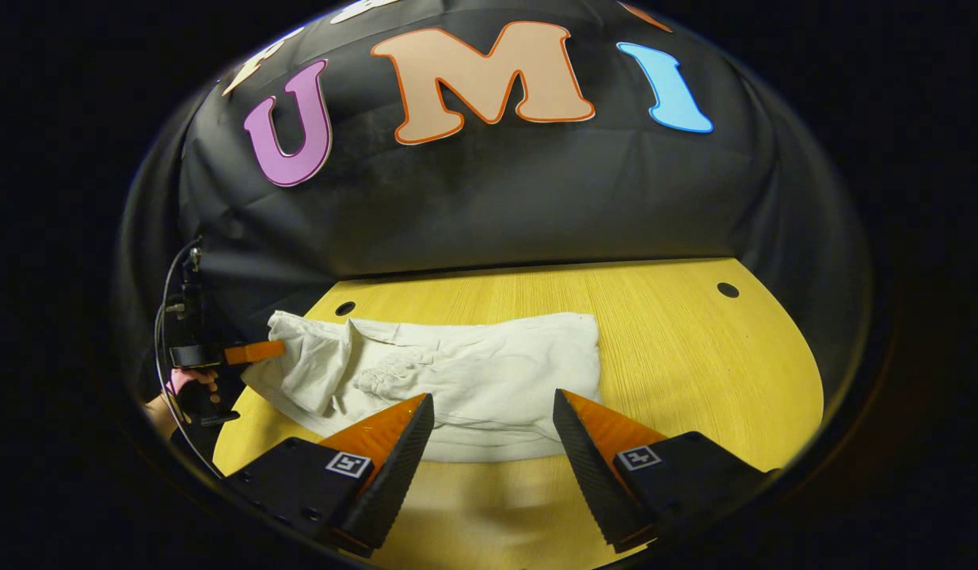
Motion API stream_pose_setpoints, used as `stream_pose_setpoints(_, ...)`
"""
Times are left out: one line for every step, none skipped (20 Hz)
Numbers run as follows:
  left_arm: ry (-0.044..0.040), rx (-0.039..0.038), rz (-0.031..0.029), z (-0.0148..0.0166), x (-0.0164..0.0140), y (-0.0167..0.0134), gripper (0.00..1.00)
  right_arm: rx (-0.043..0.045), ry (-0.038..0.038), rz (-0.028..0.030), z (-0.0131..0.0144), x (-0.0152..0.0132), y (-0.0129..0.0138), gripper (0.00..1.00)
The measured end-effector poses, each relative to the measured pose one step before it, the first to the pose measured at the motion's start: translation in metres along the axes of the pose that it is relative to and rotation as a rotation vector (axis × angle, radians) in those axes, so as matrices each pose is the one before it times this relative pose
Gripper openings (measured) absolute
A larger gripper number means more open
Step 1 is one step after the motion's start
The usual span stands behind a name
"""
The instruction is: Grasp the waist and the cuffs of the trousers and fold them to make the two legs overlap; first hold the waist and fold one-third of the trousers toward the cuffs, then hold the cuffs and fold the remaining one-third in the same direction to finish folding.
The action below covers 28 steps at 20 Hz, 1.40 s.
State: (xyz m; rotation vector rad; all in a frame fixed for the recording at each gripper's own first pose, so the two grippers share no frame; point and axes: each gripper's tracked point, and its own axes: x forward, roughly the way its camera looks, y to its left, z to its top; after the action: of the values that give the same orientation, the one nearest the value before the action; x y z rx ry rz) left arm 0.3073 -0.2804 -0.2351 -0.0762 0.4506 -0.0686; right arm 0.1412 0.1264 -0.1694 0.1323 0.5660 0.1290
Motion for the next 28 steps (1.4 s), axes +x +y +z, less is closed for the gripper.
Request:
stream_pose_setpoints(-0.01962,0.01422,-0.02409,0.01219,-0.00601,-0.01764,0.00,0.00282,-0.00584,0.00408,0.00118,-0.00153,-0.00332,0.96)
stream_pose_setpoints(-0.01666,0.00664,-0.02463,0.01252,-0.00430,-0.01773,0.00,0.00303,-0.00060,0.00328,-0.00085,-0.00171,-0.00416,0.96)
stream_pose_setpoints(-0.01205,-0.00061,-0.02573,0.00848,-0.00152,-0.01878,0.00,0.00257,0.00303,0.00350,-0.00095,-0.00169,-0.00436,0.92)
stream_pose_setpoints(-0.01109,-0.00272,-0.02691,0.00944,-0.00002,-0.02201,0.00,0.00031,-0.00070,0.00266,-0.00040,-0.00175,-0.00559,0.96)
stream_pose_setpoints(-0.01190,0.00793,-0.01673,0.00644,0.00201,-0.01917,0.00,-0.00245,-0.00040,0.00119,0.00137,-0.00255,-0.00555,0.92)
stream_pose_setpoints(-0.01435,0.01674,-0.01694,0.00773,0.00484,-0.01900,0.00,-0.00776,0.00111,-0.00085,-0.00045,-0.00248,-0.00734,0.97)
stream_pose_setpoints(-0.00972,0.01838,-0.01554,0.00643,0.00637,-0.01841,0.00,-0.01080,-0.00045,-0.00548,0.00106,-0.00127,-0.00784,0.97)
stream_pose_setpoints(-0.00689,0.01285,-0.01820,0.00702,0.00563,-0.01833,0.00,-0.00749,0.00270,-0.00499,-0.00016,-0.00237,-0.00851,0.92)
stream_pose_setpoints(0.00233,0.01109,-0.01964,0.00444,0.00455,-0.01903,0.00,-0.00170,0.00207,-0.00322,-0.00034,-0.00270,-0.00788,0.92)
stream_pose_setpoints(0.00004,0.01070,-0.01718,0.00436,0.00559,-0.01718,0.00,0.00067,0.00121,-0.00408,-0.00077,-0.00302,-0.00744,0.96)
stream_pose_setpoints(0.00326,0.01694,-0.01148,0.00333,0.00678,-0.01742,0.00,0.00333,-0.00101,-0.00494,0.00104,-0.00112,-0.00721,0.97)
stream_pose_setpoints(0.01003,0.02254,-0.00957,0.00044,0.00768,-0.01434,0.00,0.00551,-0.00152,-0.00521,0.00164,-0.00309,-0.00779,0.92)
stream_pose_setpoints(0.01372,0.02067,-0.00578,-0.00209,0.00962,-0.01400,0.00,0.00512,-0.00400,-0.00670,0.00218,-0.00128,-0.00743,0.92)
stream_pose_setpoints(0.02074,0.01818,-0.00393,-0.00477,0.00974,-0.01374,0.00,0.00549,-0.00263,-0.00609,-0.00020,0.00027,-0.00963,0.97)
stream_pose_setpoints(0.02023,0.00918,-0.00653,-0.00607,0.01098,-0.01446,0.00,0.00518,-0.00004,-0.00626,0.00022,-0.00043,-0.00739,0.97)
stream_pose_setpoints(0.01884,0.00634,-0.00548,-0.00758,0.00727,-0.01112,0.00,0.00414,0.00227,-0.00586,-0.00195,-0.00208,-0.00713,0.97)
stream_pose_setpoints(0.01813,0.00999,-0.00065,-0.01083,0.00804,-0.00884,0.00,0.00124,0.00001,-0.00737,0.00037,-0.00177,-0.00612,0.92)
stream_pose_setpoints(0.01760,0.01060,0.00181,-0.01019,0.00894,-0.00898,0.00,0.00163,0.00294,-0.00804,-0.00221,-0.00067,-0.00593,0.97)
stream_pose_setpoints(0.01918,0.00869,0.00271,-0.01227,0.01131,-0.00787,0.00,0.00319,0.00368,-0.00492,-0.00135,-0.00116,-0.00514,0.97)
stream_pose_setpoints(0.02475,0.00547,0.00033,-0.01363,0.00923,-0.00763,0.00,0.00341,0.00271,-0.00230,-0.00205,-0.00090,-0.00538,0.92)
stream_pose_setpoints(0.02391,0.00346,0.00436,-0.01304,0.00930,-0.00538,0.00,0.00082,0.00491,-0.00165,-0.00143,-0.00039,-0.00378,0.92)
stream_pose_setpoints(0.02377,0.00830,0.00930,-0.01127,0.00781,-0.00335,0.00,-0.00120,0.00549,-0.00272,-0.00284,-0.00080,-0.00375,0.92)
stream_pose_setpoints(0.01419,0.01088,0.01007,-0.00832,0.00822,-0.00237,0.00,-0.00142,0.00640,-0.00046,-0.00168,-0.00088,-0.00267,0.97)
stream_pose_setpoints(0.01092,0.00666,0.00371,-0.00771,0.00729,-0.00300,0.00,-0.00125,0.00384,0.00072,-0.00178,-0.00075,-0.00167,0.97)
stream_pose_setpoints(0.00577,0.00390,-0.00375,-0.00339,0.00593,-0.00207,0.02,-0.00086,0.00153,0.00129,-0.00025,-0.00068,-0.00118,0.96)
stream_pose_setpoints(0.01596,0.00059,-0.01072,-0.00457,0.00171,-0.00189,0.04,0.00045,0.00180,0.00272,-0.00150,-0.00143,-0.00055,0.96)
stream_pose_setpoints(0.01316,0.00147,-0.01566,-0.00189,-0.00254,-0.00338,0.07,0.00110,-0.00127,0.00428,0.00114,-0.00147,0.00013,0.92)
stream_pose_setpoints(0.00947,0.00630,-0.00754,-0.00150,-0.00245,-0.00280,0.11,0.00395,-0.00372,0.00381,0.00145,-0.00092,0.00021,0.96)
